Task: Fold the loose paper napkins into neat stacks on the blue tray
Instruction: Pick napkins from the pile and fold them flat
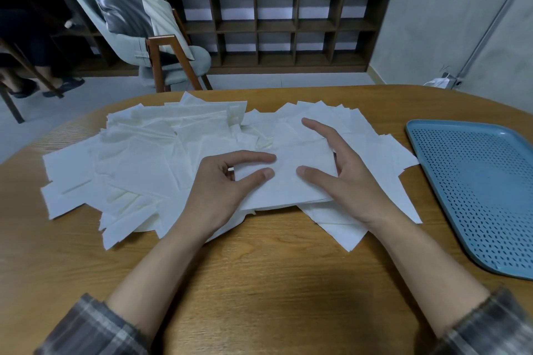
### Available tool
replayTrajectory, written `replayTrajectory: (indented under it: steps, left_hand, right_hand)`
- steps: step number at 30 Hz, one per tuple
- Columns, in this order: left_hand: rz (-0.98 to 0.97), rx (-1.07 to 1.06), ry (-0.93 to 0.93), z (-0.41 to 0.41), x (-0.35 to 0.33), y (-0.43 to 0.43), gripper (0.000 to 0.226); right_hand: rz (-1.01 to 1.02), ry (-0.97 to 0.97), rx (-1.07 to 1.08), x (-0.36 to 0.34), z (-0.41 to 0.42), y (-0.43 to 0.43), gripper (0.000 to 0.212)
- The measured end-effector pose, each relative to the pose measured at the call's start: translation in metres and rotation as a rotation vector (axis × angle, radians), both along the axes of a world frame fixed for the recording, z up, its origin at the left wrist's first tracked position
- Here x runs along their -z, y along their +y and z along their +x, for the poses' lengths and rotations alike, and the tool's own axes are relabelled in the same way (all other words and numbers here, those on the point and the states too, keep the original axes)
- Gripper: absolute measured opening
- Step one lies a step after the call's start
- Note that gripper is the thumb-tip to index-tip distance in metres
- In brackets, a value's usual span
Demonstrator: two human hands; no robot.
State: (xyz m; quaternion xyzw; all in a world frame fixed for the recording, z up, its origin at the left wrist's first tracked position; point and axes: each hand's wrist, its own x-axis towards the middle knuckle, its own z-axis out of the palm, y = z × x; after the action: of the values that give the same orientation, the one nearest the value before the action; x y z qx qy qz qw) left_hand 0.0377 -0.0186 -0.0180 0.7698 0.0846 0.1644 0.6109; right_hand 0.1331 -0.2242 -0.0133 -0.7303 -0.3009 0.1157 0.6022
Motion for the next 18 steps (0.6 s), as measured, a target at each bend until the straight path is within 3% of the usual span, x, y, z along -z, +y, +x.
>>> replayTrajectory:
  steps: [6,9,11,13,15,18]
  left_hand:
    - [0.049,-0.016,0.008,0.000,0.000,-0.001,0.019]
    - [0.163,-0.077,-0.041,0.001,0.000,-0.002,0.039]
    - [0.091,-0.072,-0.029,-0.001,-0.004,0.001,0.054]
    - [-0.114,0.029,0.013,-0.003,-0.010,0.001,0.056]
    - [-0.169,0.088,0.016,-0.005,-0.012,-0.002,0.053]
    - [-0.083,0.019,-0.030,-0.004,-0.009,-0.003,0.048]
  right_hand:
    - [-0.011,-0.062,-0.023,0.000,-0.001,0.001,0.072]
    - [0.085,-0.056,-0.023,-0.004,0.002,-0.002,0.074]
    - [0.239,0.082,-0.091,-0.007,0.005,-0.006,0.076]
    - [0.322,0.199,-0.139,-0.008,0.008,-0.008,0.077]
    - [0.245,0.152,-0.123,-0.007,0.008,-0.008,0.072]
    - [0.140,0.082,-0.096,-0.003,0.006,-0.007,0.062]
